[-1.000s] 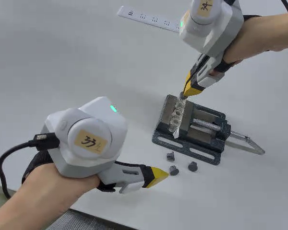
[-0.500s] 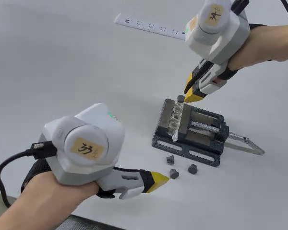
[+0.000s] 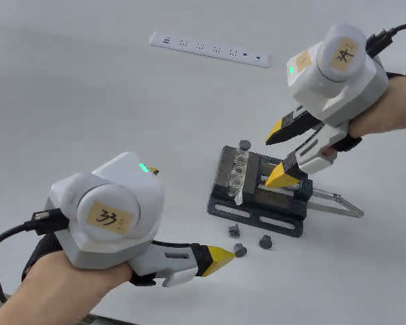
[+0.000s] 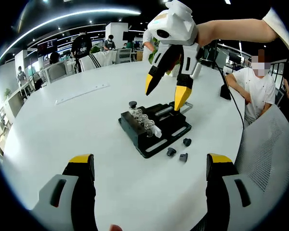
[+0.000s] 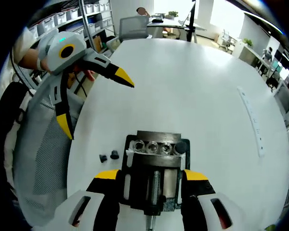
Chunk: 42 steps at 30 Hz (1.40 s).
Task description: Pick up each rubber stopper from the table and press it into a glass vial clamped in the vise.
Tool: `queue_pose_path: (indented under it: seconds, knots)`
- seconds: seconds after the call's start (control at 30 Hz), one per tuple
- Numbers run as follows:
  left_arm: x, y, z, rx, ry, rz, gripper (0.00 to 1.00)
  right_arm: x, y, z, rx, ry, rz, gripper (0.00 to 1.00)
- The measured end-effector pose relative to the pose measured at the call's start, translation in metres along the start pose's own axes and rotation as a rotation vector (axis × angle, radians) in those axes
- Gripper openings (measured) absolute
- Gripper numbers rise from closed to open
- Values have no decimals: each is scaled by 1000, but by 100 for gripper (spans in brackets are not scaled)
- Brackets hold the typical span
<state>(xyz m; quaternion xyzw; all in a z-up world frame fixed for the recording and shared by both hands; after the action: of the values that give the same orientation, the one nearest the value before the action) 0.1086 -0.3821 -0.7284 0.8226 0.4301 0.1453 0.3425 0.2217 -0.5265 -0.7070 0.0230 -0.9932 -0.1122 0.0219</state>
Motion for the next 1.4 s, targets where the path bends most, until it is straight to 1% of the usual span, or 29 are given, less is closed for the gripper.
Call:
queue_pose_path:
  seconds: [0.13, 0.23, 0.33, 0.43, 0.5, 0.6, 0.63, 0.7, 0.93, 1.07, 1.13, 1.2, 1.3, 1.4]
  knots:
    - [-1, 0, 0, -2, -6, 14, 96, 18, -10, 2, -25, 6, 20, 54]
    - [-2, 1, -2, -6, -7, 25, 97, 29, -15, 4, -40, 11, 38, 53]
    - [-2, 0, -2, -6, -11, 35, 97, 40, -17, 7, -57, 25, 58, 49]
    - [-5, 1, -4, -6, -14, 47, 97, 53, -20, 13, -88, 43, 100, 44]
    - [-4, 1, -4, -6, -15, 55, 97, 61, -23, 19, -93, 59, 125, 41]
    - [-5, 1, -5, -5, -17, 63, 96, 69, -29, 28, -98, 70, 156, 35]
    - [-5, 1, -5, -6, -17, 63, 96, 69, -31, 32, -99, 73, 173, 34]
    - [-4, 1, -5, -4, -18, 66, 96, 71, -35, 37, -106, 77, 214, 29]
    - [-5, -2, -6, 3, -19, 71, 96, 75, -40, 57, -120, 92, 289, 19]
    - [-5, -3, -6, 7, -19, 71, 96, 75, -39, 61, -135, 96, 314, 16]
    - [-5, -3, -6, 9, -19, 71, 96, 76, -38, 64, -139, 106, 323, 14]
    - [-5, -4, -5, 11, -19, 73, 96, 77, -36, 63, -145, 105, 329, 12]
    - [-5, -5, -4, 16, -20, 70, 96, 78, -35, 65, -153, 109, 342, 11]
    - [-6, -6, -3, 14, -22, 70, 96, 78, -35, 66, -155, 103, 350, 9]
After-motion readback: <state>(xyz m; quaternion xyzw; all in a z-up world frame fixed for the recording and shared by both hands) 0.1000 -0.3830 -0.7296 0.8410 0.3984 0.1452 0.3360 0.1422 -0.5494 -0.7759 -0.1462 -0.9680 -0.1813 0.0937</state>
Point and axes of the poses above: the centre of the closed fingertips' face, and the gripper's own axes: z roughly forward along the fingers, x roughly to its left, y roughly out of its top, the point moved 6 cm from there along -z, roughly backward along the fingers, and after that the axes turned 13 degrees about x, right-handed, at the moved point
